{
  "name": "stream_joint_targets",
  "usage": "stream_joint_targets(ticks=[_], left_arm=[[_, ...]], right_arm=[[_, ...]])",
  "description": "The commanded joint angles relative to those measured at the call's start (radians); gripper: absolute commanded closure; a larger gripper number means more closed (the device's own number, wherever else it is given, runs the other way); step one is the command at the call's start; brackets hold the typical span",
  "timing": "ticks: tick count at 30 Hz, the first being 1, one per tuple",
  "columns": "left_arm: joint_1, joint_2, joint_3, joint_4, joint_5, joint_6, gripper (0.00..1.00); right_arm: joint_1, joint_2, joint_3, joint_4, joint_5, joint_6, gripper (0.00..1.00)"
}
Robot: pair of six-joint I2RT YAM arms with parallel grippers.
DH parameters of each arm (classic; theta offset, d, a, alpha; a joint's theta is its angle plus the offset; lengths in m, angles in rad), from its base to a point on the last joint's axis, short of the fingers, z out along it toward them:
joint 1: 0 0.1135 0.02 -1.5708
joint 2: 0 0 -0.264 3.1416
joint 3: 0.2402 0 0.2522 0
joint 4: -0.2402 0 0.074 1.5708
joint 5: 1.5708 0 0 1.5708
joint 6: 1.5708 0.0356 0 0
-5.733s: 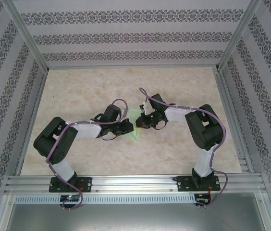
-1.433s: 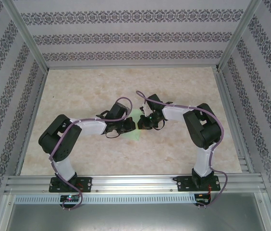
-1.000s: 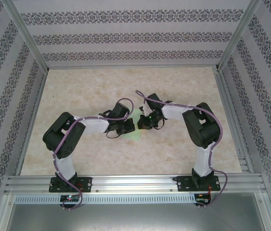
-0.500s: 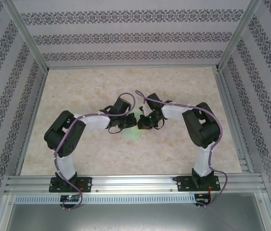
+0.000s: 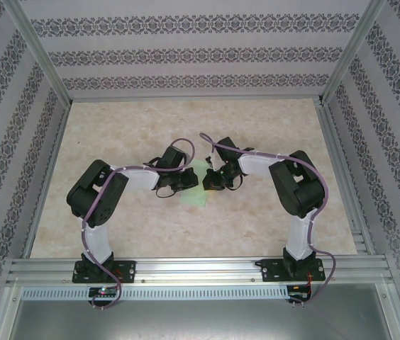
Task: Fold a paper plane with a square sheet of paper (pick it up from the middle)
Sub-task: Fold the triangle a second time at the center of the table.
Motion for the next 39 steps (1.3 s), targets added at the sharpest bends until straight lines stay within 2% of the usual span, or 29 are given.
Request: stream_joint_targets(ticks=[1, 7, 12, 17, 22, 32, 39], left_arm=[[0.066, 0.025, -0.031, 0.001, -0.02, 0.057, 0.89], [0.116, 0.023, -0.015, -0.031, -0.025, 0.086, 0.87], [0.121, 0.008, 0.03, -0.083, -0.053, 0.116, 0.87], [0.112, -0.077, 0.0, -0.038, -0.004, 0.098, 0.86], [0.06, -0.142, -0.021, -0.017, 0.029, 0.074, 0.85], [0.02, -0.039, -0.026, 0.002, 0.05, 0.043, 0.92], [0.018, 0.02, -0.021, -0.056, 0.002, 0.002, 0.93]], right_arm=[[-0.006, 0.11, -0.05, -0.067, 0.196, -0.022, 0.91], [-0.009, 0.112, -0.055, -0.07, 0.205, -0.023, 0.91], [-0.008, 0.108, -0.053, -0.071, 0.204, -0.023, 0.91], [-0.005, 0.106, -0.051, -0.072, 0.202, -0.022, 0.9], [-0.004, 0.107, -0.05, -0.071, 0.2, -0.019, 0.9], [-0.002, 0.096, -0.048, -0.064, 0.181, -0.019, 0.9], [-0.001, 0.07, -0.026, -0.054, 0.149, -0.016, 0.9]])
